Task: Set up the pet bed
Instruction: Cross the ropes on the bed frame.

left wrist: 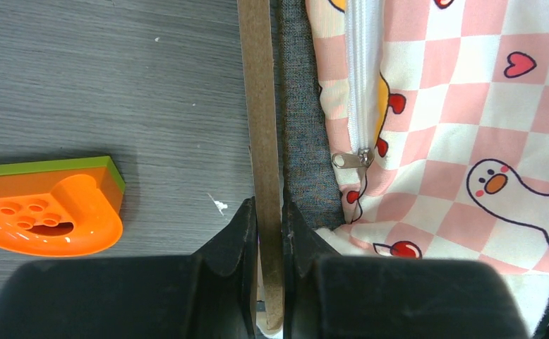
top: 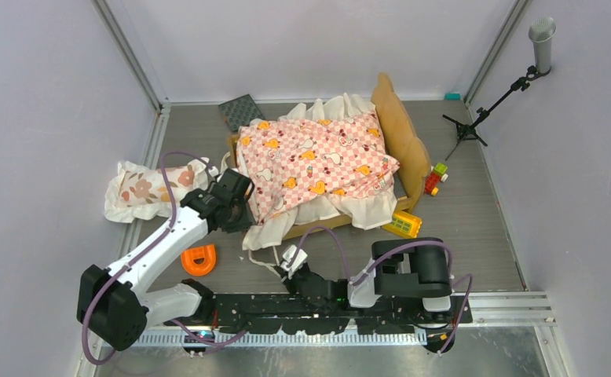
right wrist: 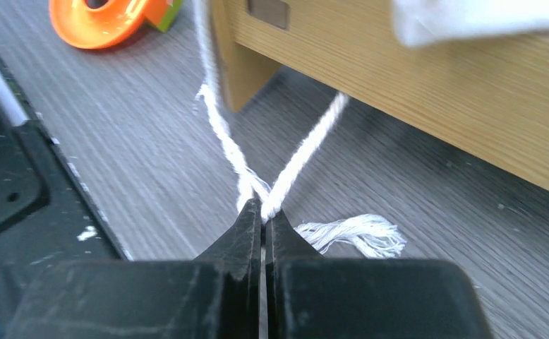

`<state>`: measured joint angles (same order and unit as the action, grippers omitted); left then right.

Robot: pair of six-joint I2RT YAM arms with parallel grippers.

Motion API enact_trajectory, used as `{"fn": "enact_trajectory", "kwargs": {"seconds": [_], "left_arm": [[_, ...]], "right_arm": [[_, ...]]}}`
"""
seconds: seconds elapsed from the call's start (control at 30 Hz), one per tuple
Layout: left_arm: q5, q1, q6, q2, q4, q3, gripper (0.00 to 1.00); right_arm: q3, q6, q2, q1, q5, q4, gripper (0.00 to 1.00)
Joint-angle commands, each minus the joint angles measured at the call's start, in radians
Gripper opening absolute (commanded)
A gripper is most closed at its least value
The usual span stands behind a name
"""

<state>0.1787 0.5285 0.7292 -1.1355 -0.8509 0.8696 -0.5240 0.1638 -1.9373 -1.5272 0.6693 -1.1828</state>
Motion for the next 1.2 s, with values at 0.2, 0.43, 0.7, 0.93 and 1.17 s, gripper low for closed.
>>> {"fn": "enact_trajectory", "kwargs": {"seconds": [0.2, 0.43, 0.7, 0.93, 1.17], "left_arm": [[-0.017, 0.007, -0.053, -0.023, 0.112, 0.046, 0.0], [0.001, 0.004, -0.049, -0.012, 0.099, 0.042, 0.0], [0.061, -0.008, -0.071, 0.029, 0.072, 0.044, 0.0], [0.058, -0.049, -0.098, -0.026, 0.082, 0.078, 0.0], [0.032, -0.078, -0.103, -0.05, 0.097, 0.08, 0.0]], "right_arm": [[-0.113, 0.164, 0.142, -0.013, -0.095, 0.43, 0.01], [-0.131, 0.223, 0.105, -0.013, -0.101, 0.48, 0.01], [-0.153, 0.237, 0.092, -0.013, -0.115, 0.498, 0.01], [-0.202, 0.232, 0.079, -0.012, -0.11, 0.548, 0.01], [-0.233, 0.236, 0.076, -0.01, -0.072, 0.579, 0.01]]}}
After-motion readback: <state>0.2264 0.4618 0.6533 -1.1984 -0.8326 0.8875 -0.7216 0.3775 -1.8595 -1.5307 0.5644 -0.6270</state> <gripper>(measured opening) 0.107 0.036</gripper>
